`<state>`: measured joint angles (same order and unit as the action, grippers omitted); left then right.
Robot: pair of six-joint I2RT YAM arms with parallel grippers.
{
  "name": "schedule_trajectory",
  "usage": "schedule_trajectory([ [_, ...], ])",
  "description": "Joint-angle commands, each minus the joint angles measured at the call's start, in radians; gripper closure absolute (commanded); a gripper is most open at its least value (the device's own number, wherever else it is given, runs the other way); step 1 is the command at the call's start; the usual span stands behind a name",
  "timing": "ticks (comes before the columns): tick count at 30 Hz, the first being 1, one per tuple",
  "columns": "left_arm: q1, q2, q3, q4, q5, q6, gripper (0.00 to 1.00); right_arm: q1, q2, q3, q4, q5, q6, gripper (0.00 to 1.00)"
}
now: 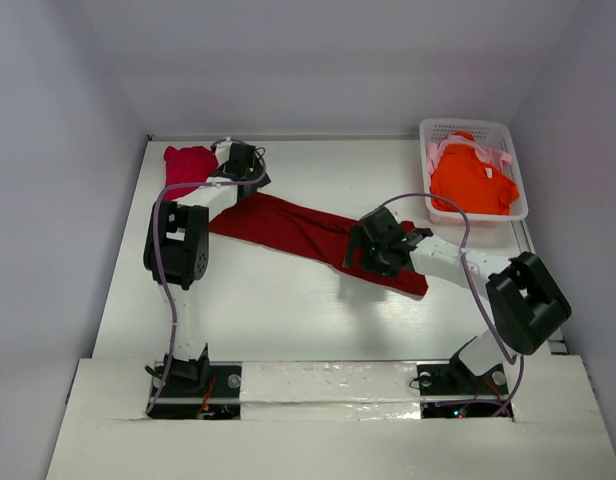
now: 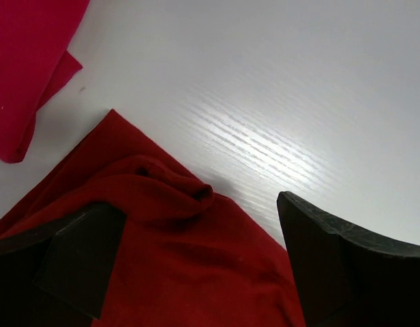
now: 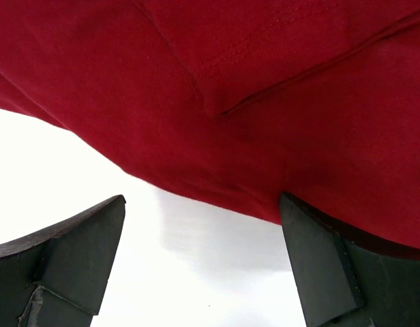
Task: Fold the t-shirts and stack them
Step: Fold the tshirt
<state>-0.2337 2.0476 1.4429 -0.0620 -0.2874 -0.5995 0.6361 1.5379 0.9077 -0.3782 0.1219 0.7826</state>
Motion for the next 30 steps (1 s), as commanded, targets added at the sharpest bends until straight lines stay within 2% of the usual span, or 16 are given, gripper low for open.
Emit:
schedule_trajectory([
  [1, 0.004, 0.011, 0.047, 0.021, 0.010, 0.006, 0.11, 0.005, 0.022, 0.008, 0.059, -0.014, -0.002, 0.01],
  [15, 0.004, 0.011, 0.060, 0.013, -0.006, 0.010, 0.11, 0.014, 0.082, -0.026, 0.154, -0.067, 0.003, 0.01],
  [27, 0.004, 0.052, 0.114, 0.016, -0.001, 0.020, 0.11, 0.014, -0.100, -0.003, -0.049, 0.064, 0.012, 0.01],
  [30, 0.004, 0.046, 0.108, 0.019, -0.009, 0.023, 0.11, 0.014, -0.143, 0.049, -0.123, 0.149, 0.012, 0.01],
])
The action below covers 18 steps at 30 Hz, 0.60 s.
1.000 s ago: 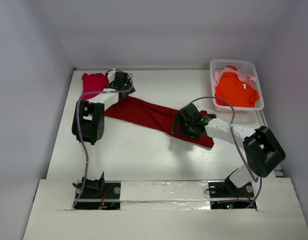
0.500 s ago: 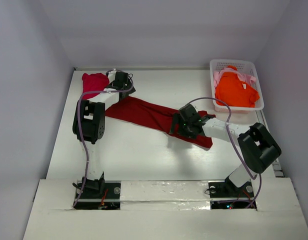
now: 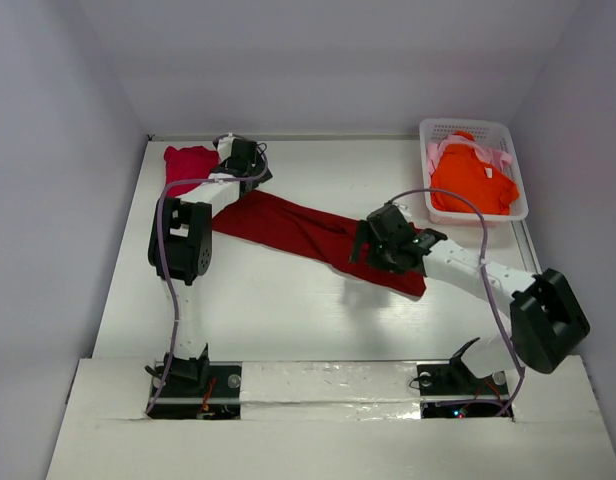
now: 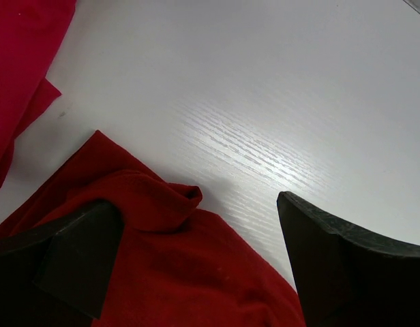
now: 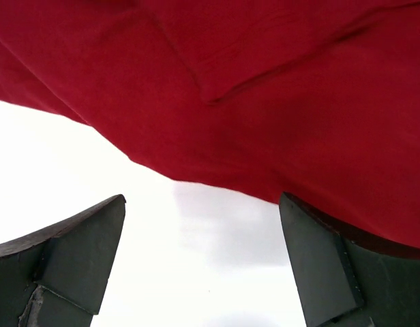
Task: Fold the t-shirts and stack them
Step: Fold the tshirt
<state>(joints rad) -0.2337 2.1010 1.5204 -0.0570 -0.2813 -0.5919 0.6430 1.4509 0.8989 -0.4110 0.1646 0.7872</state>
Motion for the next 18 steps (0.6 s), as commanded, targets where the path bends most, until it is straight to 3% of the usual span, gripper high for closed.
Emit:
schedule_trajectory([
  [1, 0.004, -0.009, 0.027, 0.016, -0.016, 0.017, 0.11, 0.007, -0.084, 0.073, -0.142, 0.131, 0.004, 0.01],
  [8, 0.004, -0.018, 0.021, 0.017, -0.016, 0.021, 0.11, 0.007, -0.112, 0.124, -0.267, 0.276, -0.003, 0.00],
  [18, 0.004, -0.073, -0.020, 0.014, -0.045, 0.041, 0.10, 0.007, 0.017, 0.109, -0.158, 0.243, -0.039, 0.00],
])
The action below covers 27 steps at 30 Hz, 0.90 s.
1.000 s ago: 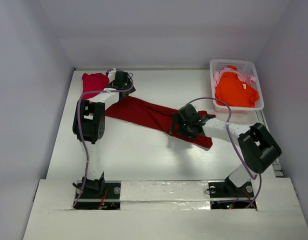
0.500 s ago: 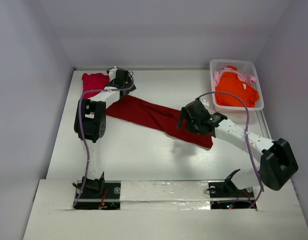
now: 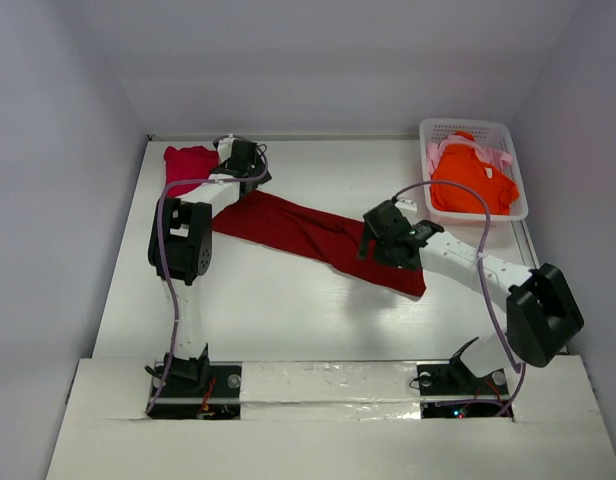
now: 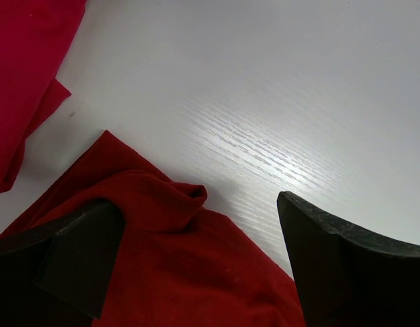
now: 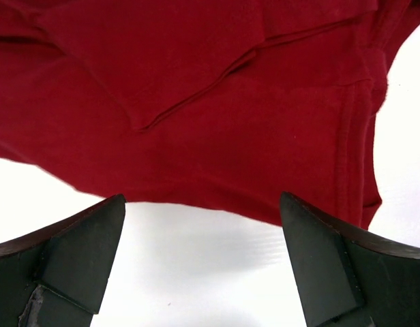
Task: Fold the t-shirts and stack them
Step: Fold the tshirt
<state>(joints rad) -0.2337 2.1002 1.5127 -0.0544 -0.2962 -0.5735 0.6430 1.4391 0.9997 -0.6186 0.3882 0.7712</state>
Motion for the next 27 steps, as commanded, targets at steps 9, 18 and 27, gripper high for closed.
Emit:
schedule_trajectory([
  [9, 0.004, -0.092, -0.042, 0.013, -0.027, 0.020, 0.10, -0.036, 0.101, 0.022, 0.076, 0.046, -0.072, 0.00],
  [18, 0.004, -0.100, -0.048, 0.013, -0.027, 0.023, 0.10, -0.095, 0.084, -0.015, 0.094, 0.055, -0.093, 0.01],
  [27, 0.004, -0.127, -0.072, 0.014, -0.038, 0.021, 0.09, -0.095, 0.066, -0.102, 0.164, -0.029, -0.056, 0.01],
])
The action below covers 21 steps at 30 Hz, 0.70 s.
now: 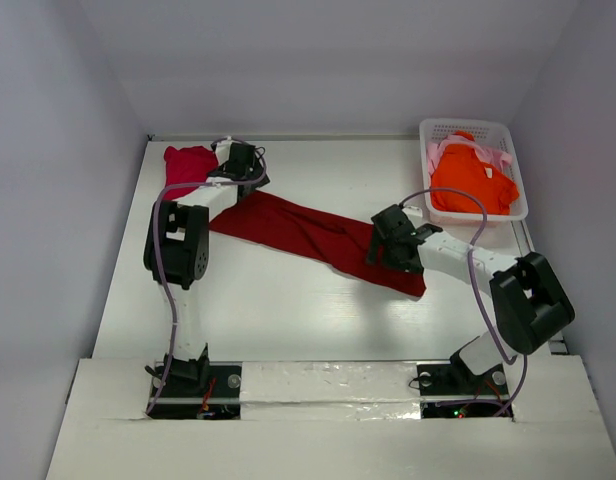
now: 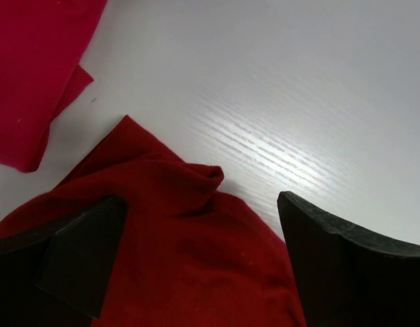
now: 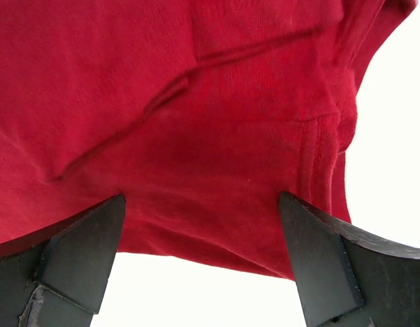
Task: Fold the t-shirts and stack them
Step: Fold the tshirt
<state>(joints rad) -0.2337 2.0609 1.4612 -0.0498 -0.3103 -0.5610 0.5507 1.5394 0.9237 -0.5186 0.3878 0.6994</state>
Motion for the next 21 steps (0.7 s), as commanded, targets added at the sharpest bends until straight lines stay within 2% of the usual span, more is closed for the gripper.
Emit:
schedule_trajectory([
  [1, 0.004, -0.091, -0.031, 0.013, -0.027, 0.009, 0.09, -0.003, -0.035, -0.026, 0.071, -0.027, 0.015, 0.01],
  [10, 0.013, -0.047, -0.021, -0.011, -0.035, -0.007, 0.08, -0.003, -0.071, -0.048, 0.092, -0.113, 0.041, 0.02],
  [15, 0.013, 0.008, 0.037, -0.071, -0.044, -0.004, 0.05, -0.003, -0.071, -0.048, 0.089, -0.125, 0.048, 0.02],
  [21, 0.013, 0.030, 0.044, -0.068, -0.055, 0.003, 0.04, -0.003, -0.051, -0.046, 0.085, -0.135, 0.054, 0.02],
])
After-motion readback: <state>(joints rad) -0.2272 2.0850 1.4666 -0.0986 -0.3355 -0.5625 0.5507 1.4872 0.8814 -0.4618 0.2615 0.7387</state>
